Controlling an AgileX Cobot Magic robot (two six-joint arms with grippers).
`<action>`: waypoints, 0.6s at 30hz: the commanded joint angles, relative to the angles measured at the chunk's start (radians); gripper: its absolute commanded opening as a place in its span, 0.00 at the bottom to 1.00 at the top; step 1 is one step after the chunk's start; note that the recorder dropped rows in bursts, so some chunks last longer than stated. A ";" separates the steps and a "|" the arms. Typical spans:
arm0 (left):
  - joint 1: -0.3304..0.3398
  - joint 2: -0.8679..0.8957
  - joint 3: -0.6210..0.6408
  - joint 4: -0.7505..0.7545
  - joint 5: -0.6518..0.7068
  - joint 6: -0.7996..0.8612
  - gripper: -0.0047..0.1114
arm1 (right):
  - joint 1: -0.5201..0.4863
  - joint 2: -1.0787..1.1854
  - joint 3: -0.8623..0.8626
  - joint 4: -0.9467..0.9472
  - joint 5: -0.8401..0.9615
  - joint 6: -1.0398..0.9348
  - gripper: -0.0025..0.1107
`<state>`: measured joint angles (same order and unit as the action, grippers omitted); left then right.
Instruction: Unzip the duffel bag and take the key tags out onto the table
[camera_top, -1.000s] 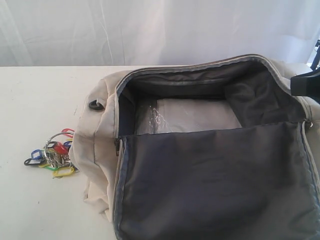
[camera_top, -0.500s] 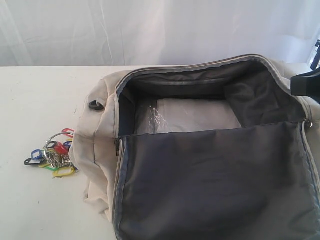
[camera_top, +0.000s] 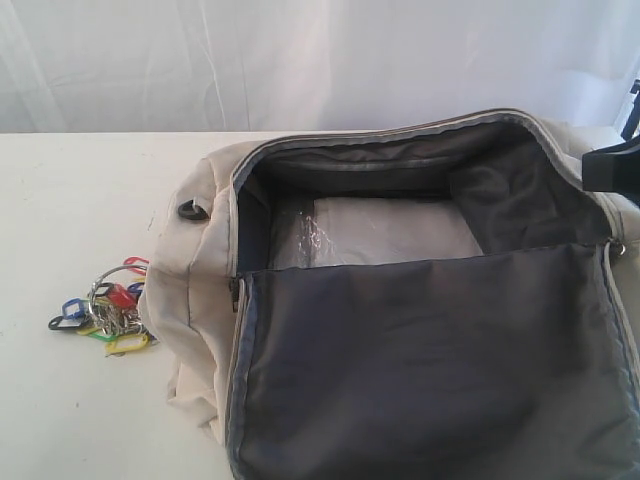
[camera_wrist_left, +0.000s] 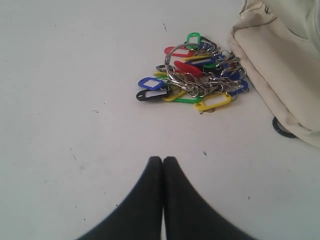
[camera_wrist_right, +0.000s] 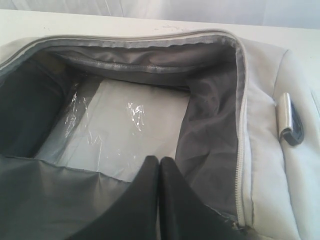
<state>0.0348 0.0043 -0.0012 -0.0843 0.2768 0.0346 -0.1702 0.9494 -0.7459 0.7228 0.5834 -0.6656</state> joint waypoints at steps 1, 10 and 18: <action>-0.006 -0.004 0.001 -0.015 -0.008 -0.044 0.04 | 0.000 -0.004 0.004 -0.001 -0.009 -0.009 0.02; -0.006 -0.004 0.001 0.073 -0.022 -0.185 0.04 | 0.000 -0.004 0.004 -0.001 -0.011 -0.009 0.02; -0.006 -0.004 0.001 0.152 -0.022 -0.185 0.04 | 0.000 -0.004 0.004 -0.001 -0.009 -0.009 0.02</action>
<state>0.0348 0.0043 -0.0012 0.0504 0.2583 -0.1450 -0.1702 0.9494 -0.7459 0.7228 0.5817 -0.6656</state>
